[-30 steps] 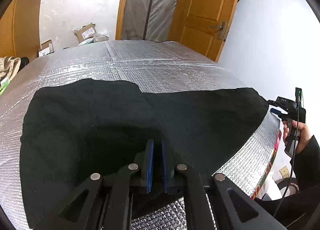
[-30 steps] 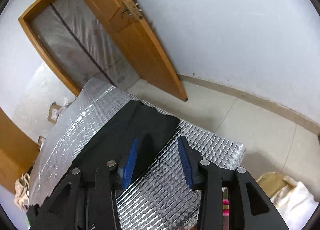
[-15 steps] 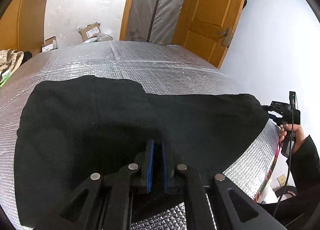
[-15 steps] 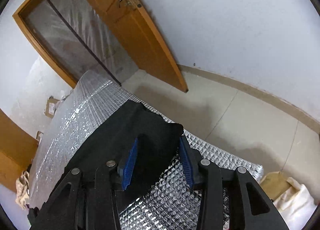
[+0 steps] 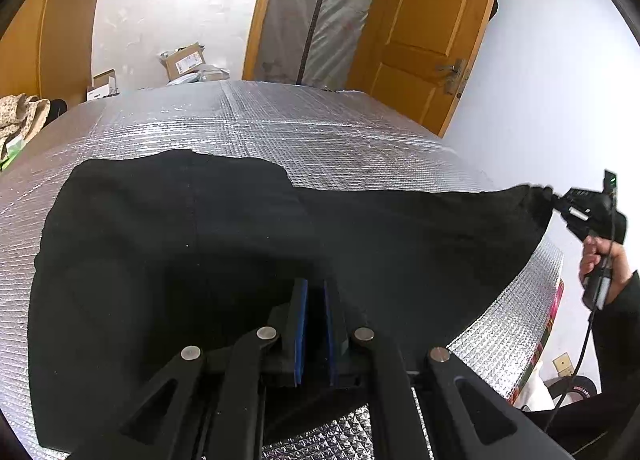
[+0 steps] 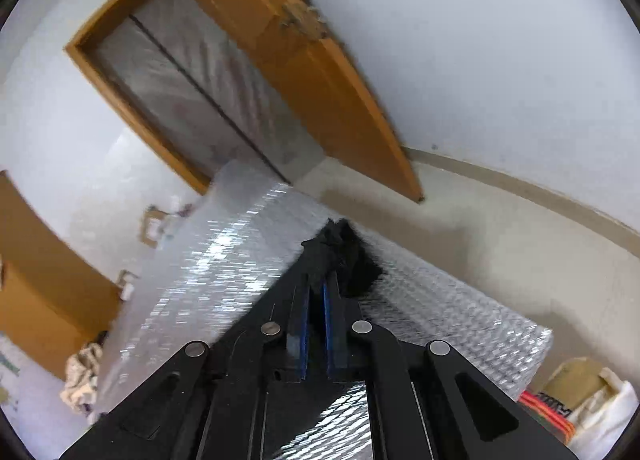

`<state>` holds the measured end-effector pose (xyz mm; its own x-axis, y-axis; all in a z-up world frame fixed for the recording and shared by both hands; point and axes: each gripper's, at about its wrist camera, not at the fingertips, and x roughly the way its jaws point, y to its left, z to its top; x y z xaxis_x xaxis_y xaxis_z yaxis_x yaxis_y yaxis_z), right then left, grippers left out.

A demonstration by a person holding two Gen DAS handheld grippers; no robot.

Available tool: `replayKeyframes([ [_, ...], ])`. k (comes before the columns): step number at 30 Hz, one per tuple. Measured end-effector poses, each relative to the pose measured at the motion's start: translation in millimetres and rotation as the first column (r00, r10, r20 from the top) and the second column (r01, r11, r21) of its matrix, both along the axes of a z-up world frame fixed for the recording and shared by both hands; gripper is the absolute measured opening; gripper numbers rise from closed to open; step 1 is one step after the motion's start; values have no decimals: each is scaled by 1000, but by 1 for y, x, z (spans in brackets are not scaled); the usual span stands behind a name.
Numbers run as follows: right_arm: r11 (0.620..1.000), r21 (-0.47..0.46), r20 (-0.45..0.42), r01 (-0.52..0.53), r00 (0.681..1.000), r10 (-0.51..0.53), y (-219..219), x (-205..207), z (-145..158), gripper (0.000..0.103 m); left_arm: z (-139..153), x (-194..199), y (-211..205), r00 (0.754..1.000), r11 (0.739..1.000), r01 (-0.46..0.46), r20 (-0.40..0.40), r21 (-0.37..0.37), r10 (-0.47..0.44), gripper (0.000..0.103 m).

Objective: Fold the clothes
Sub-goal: 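Grasp the garment's corner with the right gripper, then fold the held corner over the garment with the right gripper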

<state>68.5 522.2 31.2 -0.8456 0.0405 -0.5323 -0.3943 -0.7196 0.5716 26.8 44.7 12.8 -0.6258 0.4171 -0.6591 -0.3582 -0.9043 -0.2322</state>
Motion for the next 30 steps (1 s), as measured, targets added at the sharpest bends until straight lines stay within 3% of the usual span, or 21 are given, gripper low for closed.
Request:
replayKeyframes([
  [7, 984, -12, -117, -180, 977, 177, -45, -3, 40, 6, 5, 3, 2, 1000, 1000, -3, 3, -7, 3, 7],
  [16, 910, -10, -189, -414, 895, 404, -117, -17, 69, 6, 6, 9, -3, 1000, 1000, 2, -3, 15, -2, 7],
  [24, 793, -39, -135, -608, 789, 599, -196, -42, 52, 6, 9, 13, -8, 1000, 1000, 4, -12, 26, -3, 7],
  [30, 677, -67, 19, -733, 678, 735, -264, -59, 3, 6, 13, 16, -11, 1000, 999, -13, -20, 32, 13, 7],
])
